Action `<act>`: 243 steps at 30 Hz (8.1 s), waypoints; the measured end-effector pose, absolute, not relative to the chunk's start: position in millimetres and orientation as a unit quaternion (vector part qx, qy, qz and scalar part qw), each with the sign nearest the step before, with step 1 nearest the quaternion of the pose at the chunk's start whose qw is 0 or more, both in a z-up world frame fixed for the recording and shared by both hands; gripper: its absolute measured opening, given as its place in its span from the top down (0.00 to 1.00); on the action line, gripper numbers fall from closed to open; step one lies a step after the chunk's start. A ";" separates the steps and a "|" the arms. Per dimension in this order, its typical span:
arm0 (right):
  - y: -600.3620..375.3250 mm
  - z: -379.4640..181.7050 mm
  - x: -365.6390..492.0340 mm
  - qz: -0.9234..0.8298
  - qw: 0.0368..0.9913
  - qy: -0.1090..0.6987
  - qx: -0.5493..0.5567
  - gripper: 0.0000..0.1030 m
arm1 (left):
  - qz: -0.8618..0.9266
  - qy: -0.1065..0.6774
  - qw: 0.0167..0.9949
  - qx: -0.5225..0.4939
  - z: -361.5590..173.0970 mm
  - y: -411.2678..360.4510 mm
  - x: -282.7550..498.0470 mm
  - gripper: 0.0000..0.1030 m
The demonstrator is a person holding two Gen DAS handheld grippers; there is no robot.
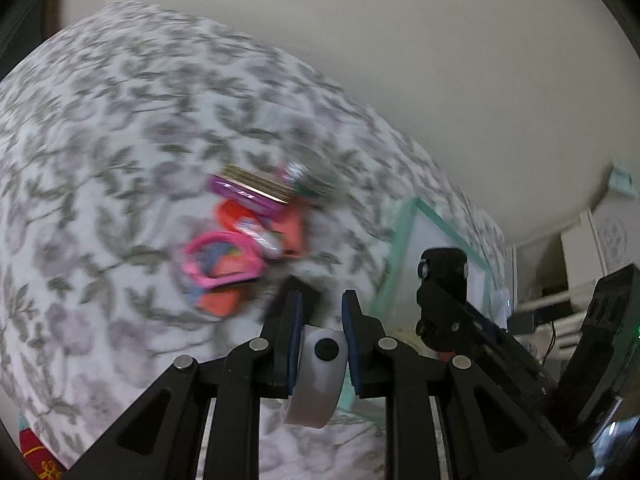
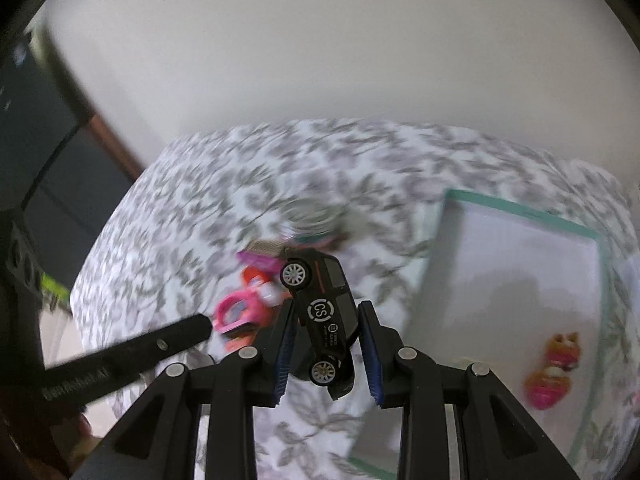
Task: Organize rigid objects
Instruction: 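Carry the watch band and toy car over the tray with both grippers, then open both grippers to release the watch band and toy car into the tray, then move both grippers back to the item cluster beside the tray, then grasp the pink watch band with the left gripper while the right grasps the black charger plug, then carry the pink watch band and black charger over the tray with both grippers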
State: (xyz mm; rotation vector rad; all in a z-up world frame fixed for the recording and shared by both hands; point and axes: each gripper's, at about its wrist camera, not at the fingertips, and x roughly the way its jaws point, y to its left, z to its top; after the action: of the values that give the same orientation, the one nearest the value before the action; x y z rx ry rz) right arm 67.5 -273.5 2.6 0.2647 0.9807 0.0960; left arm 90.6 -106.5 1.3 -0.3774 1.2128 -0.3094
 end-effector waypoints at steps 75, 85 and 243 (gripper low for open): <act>-431.4 -35.7 47.2 -0.149 0.846 0.466 0.213 0.15 | -0.150 0.545 0.820 -0.087 -26.4 -204.9 142.8 0.20; -426.9 -33.6 48.5 -0.157 0.852 0.463 0.186 0.00 | -0.128 0.528 0.835 -0.087 -21.3 -192.4 147.8 0.04; -327.0 17.1 72.8 -0.035 0.891 0.436 0.121 0.54 | -0.183 0.512 0.824 -0.162 45.2 -140.4 131.1 0.35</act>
State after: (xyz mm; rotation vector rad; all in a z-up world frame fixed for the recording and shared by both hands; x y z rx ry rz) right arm 72.8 -327.0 17.1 0.2520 0.9051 -0.0733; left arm 131.1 -140.4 45.2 -0.3448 1.0888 -0.3888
